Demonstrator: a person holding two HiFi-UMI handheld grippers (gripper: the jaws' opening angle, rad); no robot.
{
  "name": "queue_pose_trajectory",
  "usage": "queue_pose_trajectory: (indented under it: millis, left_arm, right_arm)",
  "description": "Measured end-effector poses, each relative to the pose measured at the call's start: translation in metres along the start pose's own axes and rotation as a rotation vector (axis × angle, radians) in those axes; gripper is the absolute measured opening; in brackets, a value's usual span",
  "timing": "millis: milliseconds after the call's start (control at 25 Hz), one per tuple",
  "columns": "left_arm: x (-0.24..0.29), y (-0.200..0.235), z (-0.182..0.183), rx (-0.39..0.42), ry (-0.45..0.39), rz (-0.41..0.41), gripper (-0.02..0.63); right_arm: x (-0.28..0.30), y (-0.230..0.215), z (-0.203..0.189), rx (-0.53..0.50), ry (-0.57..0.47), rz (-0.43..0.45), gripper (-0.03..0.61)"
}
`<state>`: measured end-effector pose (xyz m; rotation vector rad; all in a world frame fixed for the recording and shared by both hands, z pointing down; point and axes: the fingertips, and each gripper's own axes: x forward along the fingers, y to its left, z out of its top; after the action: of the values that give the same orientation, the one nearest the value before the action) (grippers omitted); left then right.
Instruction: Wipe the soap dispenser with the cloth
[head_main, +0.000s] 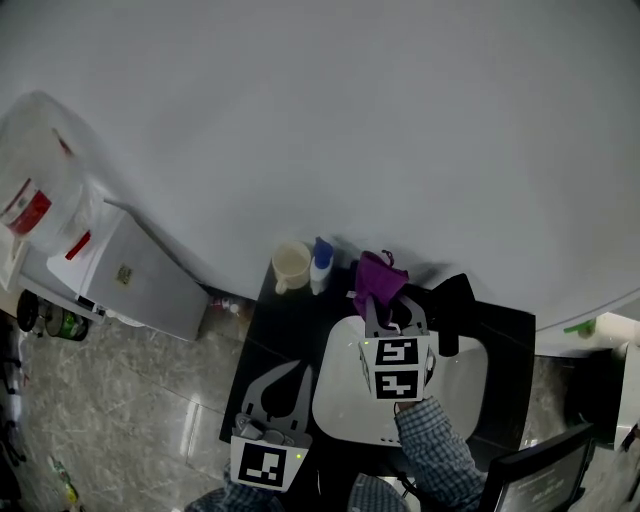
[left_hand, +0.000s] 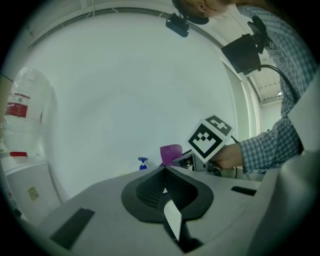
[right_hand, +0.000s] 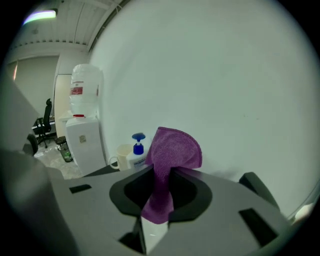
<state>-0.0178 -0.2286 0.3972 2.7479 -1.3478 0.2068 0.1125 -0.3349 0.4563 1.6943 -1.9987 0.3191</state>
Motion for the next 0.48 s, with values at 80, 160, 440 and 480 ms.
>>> queue_pose_trajectory:
  millis: [80,160,440,480]
  left_arm:
    - [0.001,-0.002,0.002,0.004,-0.004,-0.007,0.002]
    - [0.002,-0.004,0.002,0.007,-0.006,-0.012,0.002]
    - [0.001,-0.007,-0.005,-0.015,0.010,0.004,0.002]
    - [0.001,-0.006,-0.006,-0.017,0.012,0.007,0.002]
  right_arm:
    - [0.002,-0.013,0.014,0.011,-0.029,-0.017,0.080]
    - [0.008,-0.023,0.022,0.023,-0.044,-0.030,0.080]
    - [0.044,-0.027,-0.006,0.047,0.036,-0.028,0.080]
    - [0.047,-0.026,-0.013,0.047,0.050,-0.028,0.080]
